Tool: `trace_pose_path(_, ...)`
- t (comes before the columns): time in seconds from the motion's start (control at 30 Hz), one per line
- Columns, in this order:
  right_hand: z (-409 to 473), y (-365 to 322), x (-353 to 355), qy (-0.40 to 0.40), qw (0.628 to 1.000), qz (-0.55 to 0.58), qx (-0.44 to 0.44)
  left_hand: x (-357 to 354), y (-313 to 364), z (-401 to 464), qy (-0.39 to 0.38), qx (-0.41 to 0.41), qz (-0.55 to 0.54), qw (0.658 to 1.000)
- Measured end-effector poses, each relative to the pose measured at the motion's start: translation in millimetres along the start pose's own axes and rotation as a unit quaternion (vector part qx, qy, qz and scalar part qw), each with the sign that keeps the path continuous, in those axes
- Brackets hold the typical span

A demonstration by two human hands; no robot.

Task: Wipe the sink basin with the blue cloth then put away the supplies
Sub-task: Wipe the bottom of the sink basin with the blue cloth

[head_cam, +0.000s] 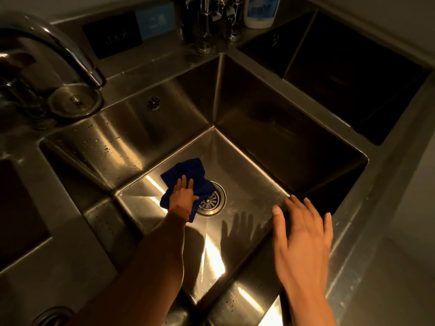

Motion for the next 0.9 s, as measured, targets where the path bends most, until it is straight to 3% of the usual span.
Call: trace_pose_path(0.9,-1.0,-1.5,-6.5,-0.031,0.999,-0.015,0.012,51.0,19.3,-31.5,0.076,-0.026,0.028,0.996)
Point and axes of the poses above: each hand's wrist, its own z-axis towards the middle knuckle, its own x-axis out of the back of the hand, y = z × x, the point moved 10 cm from there along z, towards the middle knuckle, and after that the axes turned 4 degrees about x, right-handed, at the moved point
